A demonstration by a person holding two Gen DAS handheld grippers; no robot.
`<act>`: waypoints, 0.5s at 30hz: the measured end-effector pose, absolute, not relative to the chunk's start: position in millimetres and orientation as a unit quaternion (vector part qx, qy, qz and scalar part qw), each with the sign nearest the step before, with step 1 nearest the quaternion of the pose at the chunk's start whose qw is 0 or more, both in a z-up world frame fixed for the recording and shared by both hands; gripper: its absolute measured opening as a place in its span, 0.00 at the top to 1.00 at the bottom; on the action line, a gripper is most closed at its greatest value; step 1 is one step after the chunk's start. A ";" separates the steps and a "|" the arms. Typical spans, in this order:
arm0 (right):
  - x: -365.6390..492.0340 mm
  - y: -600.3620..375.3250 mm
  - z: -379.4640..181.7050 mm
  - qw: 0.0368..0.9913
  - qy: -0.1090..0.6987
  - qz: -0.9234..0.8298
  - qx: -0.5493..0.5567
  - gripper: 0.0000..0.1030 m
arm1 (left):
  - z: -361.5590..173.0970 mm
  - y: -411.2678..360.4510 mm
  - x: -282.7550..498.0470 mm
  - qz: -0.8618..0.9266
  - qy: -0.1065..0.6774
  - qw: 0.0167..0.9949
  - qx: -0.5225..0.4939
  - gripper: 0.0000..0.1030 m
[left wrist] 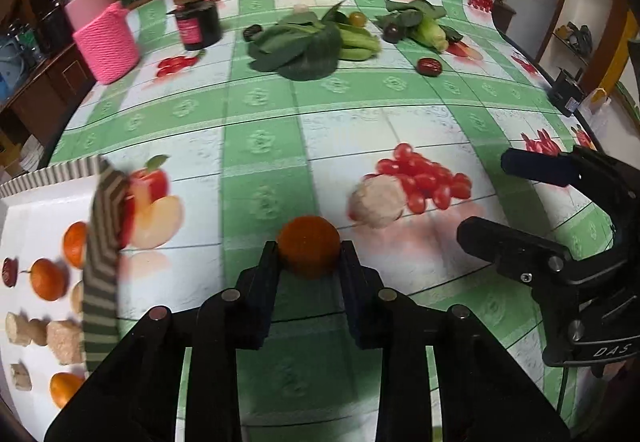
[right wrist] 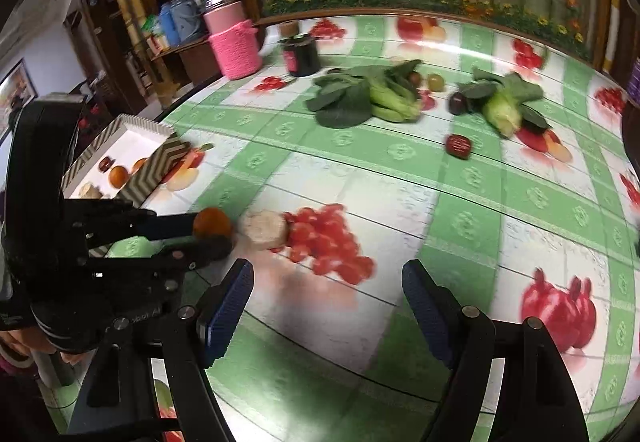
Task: Organize fruits
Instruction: 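Move both tools back toward an orange and a white round rice cake, then grasp the orange with the left tool while the right tool grasps the white rice cake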
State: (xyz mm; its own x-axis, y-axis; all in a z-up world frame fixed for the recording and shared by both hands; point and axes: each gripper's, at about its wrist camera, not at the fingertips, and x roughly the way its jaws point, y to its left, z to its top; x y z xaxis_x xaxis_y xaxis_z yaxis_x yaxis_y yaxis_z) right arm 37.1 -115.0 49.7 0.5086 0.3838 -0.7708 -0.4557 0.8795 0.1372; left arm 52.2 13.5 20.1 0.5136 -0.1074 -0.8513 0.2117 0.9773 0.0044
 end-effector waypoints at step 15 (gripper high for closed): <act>62.3 -44.2 27.3 0.844 0.448 0.269 -0.121 0.68 | 40.7 59.4 24.5 -0.065 0.467 0.882 0.016 0.74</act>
State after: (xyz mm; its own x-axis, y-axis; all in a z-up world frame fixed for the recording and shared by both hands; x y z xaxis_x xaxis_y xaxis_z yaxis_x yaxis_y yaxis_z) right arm 62.3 -44.2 27.3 0.4539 0.3458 -0.8212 -0.5624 0.8260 0.0370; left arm 24.5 59.4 40.6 0.5556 -0.1002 -0.8254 0.1297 0.9910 -0.0330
